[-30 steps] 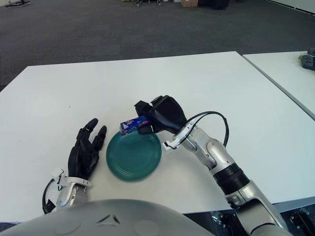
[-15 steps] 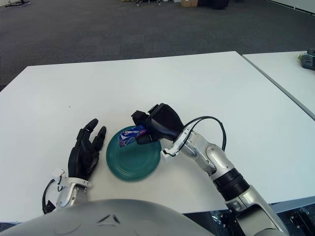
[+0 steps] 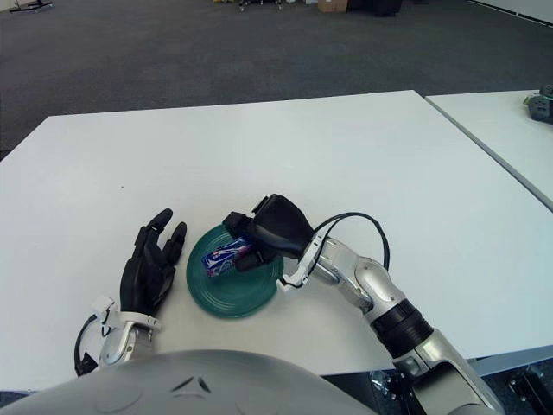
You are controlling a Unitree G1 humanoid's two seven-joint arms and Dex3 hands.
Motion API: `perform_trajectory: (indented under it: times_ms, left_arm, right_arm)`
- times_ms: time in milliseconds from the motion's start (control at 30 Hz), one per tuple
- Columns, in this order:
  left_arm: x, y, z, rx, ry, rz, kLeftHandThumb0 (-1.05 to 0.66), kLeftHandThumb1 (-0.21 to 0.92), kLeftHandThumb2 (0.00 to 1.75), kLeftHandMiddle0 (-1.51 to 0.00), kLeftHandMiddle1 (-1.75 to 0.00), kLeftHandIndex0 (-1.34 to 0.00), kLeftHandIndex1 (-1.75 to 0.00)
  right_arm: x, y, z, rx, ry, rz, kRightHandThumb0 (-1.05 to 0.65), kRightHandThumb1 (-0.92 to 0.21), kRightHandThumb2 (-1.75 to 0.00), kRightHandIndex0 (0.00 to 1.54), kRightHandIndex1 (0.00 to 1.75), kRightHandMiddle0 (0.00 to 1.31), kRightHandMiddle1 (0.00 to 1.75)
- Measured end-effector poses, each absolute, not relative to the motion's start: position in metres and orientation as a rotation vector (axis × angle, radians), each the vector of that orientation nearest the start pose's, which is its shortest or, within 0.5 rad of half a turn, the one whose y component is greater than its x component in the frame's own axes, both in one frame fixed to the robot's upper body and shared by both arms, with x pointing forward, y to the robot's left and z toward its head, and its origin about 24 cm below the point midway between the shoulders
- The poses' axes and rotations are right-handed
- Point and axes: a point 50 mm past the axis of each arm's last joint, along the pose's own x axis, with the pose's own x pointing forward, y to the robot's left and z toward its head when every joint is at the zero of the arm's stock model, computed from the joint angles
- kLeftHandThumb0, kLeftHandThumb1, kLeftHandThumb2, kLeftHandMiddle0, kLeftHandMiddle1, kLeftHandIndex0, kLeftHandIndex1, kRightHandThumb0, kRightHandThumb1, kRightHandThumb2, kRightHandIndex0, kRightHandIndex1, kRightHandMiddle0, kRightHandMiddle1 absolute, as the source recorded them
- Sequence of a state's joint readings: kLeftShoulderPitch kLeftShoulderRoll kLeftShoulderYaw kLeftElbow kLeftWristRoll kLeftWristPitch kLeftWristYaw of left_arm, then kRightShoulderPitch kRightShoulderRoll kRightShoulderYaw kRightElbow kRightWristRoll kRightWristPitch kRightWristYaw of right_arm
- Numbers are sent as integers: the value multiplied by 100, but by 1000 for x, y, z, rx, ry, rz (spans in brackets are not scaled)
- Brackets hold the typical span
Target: Put the gum into the plate.
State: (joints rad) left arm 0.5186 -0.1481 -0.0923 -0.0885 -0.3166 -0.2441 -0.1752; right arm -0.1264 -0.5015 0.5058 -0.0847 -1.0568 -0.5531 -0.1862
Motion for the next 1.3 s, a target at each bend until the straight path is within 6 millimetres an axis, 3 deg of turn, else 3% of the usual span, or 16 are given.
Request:
perform_trajectory:
  times_ms: [367, 433, 500, 567, 633, 700, 767, 867, 933, 1000, 1033, 1067, 1100, 1133, 1200, 1300]
  left_arm:
    - [144, 129, -7, -456, 104, 41, -84, 92, 95, -33, 0, 0, -73]
    - [144, 129, -7, -456, 106, 42, -85, 92, 95, -32, 0, 0, -72]
    - [145, 128, -7, -456, 107, 43, -85, 92, 95, -32, 0, 0, -72]
    - [144, 128, -7, -455, 108, 44, -85, 92, 95, -32, 0, 0, -72]
    - [144, 128, -7, -454, 108, 43, -84, 92, 95, -32, 0, 0, -72]
    - [144, 127, -6, -452, 108, 43, -84, 92, 95, -32, 0, 0, -71]
    - [144, 127, -6, -452, 108, 43, -84, 92, 96, -32, 0, 0, -70]
    - [145, 127, -6, -452, 108, 42, -84, 92, 97, -33, 0, 0, -69]
    - [145, 127, -6, -453, 108, 41, -85, 92, 98, -33, 0, 0, -68]
    - [145, 127, -6, -453, 107, 40, -85, 92, 99, -32, 0, 0, -67]
    - [145, 126, -6, -453, 107, 40, -85, 92, 99, -32, 0, 0, -67]
    - [145, 127, -6, -453, 107, 40, -86, 92, 99, -32, 0, 0, -67]
    - [145, 127, -6, -453, 106, 40, -86, 92, 99, -32, 0, 0, -67]
    - [145, 127, -6, -453, 105, 40, -86, 92, 99, -32, 0, 0, -67]
    - [144, 127, -6, -452, 102, 41, -87, 92, 99, -31, 0, 0, -66]
    - [144, 127, -6, -449, 99, 44, -88, 92, 100, -30, 0, 0, -65]
  right_arm:
    - [209, -79, 57, -1355, -906, 766, -48, -73, -76, 130, 175, 105, 175]
    - [208, -79, 55, -1357, -903, 773, -48, -72, -76, 129, 175, 100, 175]
    - [208, -79, 54, -1363, -905, 779, -49, -73, -76, 128, 175, 91, 175]
    - [207, -79, 53, -1372, -911, 788, -46, -60, -95, 126, 175, 65, 175]
    - [207, -80, 53, -1375, -917, 798, -44, -57, -99, 125, 175, 55, 175]
    - [207, -80, 53, -1374, -922, 806, -42, -61, -94, 121, 175, 46, 175]
    - [207, -80, 53, -1368, -919, 813, -68, -79, -78, 118, 175, 25, 170]
    - [207, -80, 54, -1353, -904, 828, -86, -88, -76, 111, 175, 9, 148]
    - [207, -80, 53, -1353, -893, 838, -92, -90, -78, 93, 175, 4, 126]
    - [207, -79, 53, -1348, -880, 846, -98, -91, -81, 58, 175, 2, 102]
    - [207, -79, 53, -1346, -875, 848, -99, -91, -82, 50, 175, 1, 97]
    - [208, -79, 54, -1344, -869, 849, -101, -92, -84, 33, 160, 1, 89]
    - [208, -79, 54, -1343, -864, 850, -102, -92, -87, 26, 124, 0, 80]
    - [208, -79, 54, -1342, -860, 851, -103, -92, -88, 25, 107, 0, 77]
    - [208, -79, 55, -1345, -858, 854, -104, -92, -91, 23, 52, 0, 63]
    - [208, -80, 59, -1348, -864, 859, -104, -92, -94, 17, 25, 0, 47]
